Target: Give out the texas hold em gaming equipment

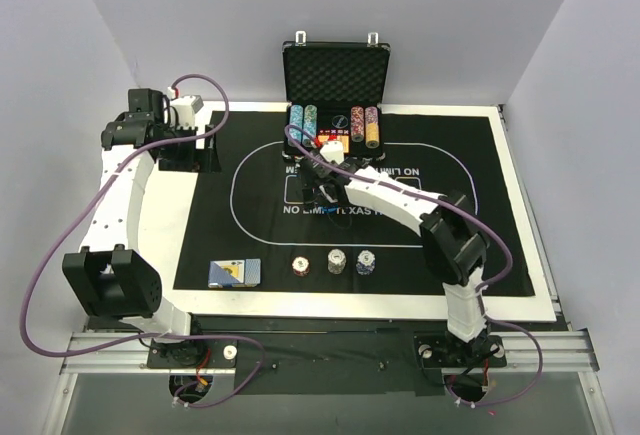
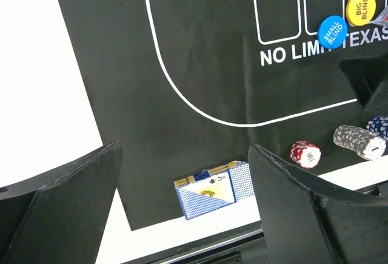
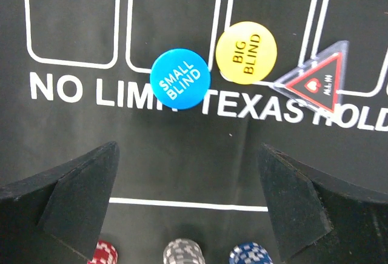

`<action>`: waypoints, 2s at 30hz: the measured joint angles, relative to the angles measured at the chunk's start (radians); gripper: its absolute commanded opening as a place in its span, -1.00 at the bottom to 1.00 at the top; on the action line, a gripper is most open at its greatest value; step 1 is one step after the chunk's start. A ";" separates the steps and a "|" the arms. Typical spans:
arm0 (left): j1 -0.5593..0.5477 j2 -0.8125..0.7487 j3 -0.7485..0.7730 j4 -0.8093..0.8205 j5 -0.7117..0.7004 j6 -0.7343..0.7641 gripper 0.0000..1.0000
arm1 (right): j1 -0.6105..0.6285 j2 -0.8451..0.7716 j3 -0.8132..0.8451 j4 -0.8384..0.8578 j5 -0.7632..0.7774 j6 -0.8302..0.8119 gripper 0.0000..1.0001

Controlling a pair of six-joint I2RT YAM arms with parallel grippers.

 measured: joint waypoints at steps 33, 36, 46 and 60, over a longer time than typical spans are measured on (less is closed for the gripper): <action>0.057 0.001 0.001 0.032 0.033 -0.008 0.91 | -0.060 0.186 0.046 0.087 -0.103 0.061 0.50; 0.057 0.001 0.001 0.036 0.033 -0.009 0.91 | -0.058 0.188 0.046 0.095 -0.111 0.062 0.49; 0.057 -0.003 -0.001 0.043 0.032 -0.017 0.91 | -0.046 0.216 0.067 0.103 -0.116 0.061 0.40; 0.068 -0.035 -0.016 0.050 0.028 -0.017 0.91 | -0.037 0.251 0.119 0.096 -0.100 0.034 -0.17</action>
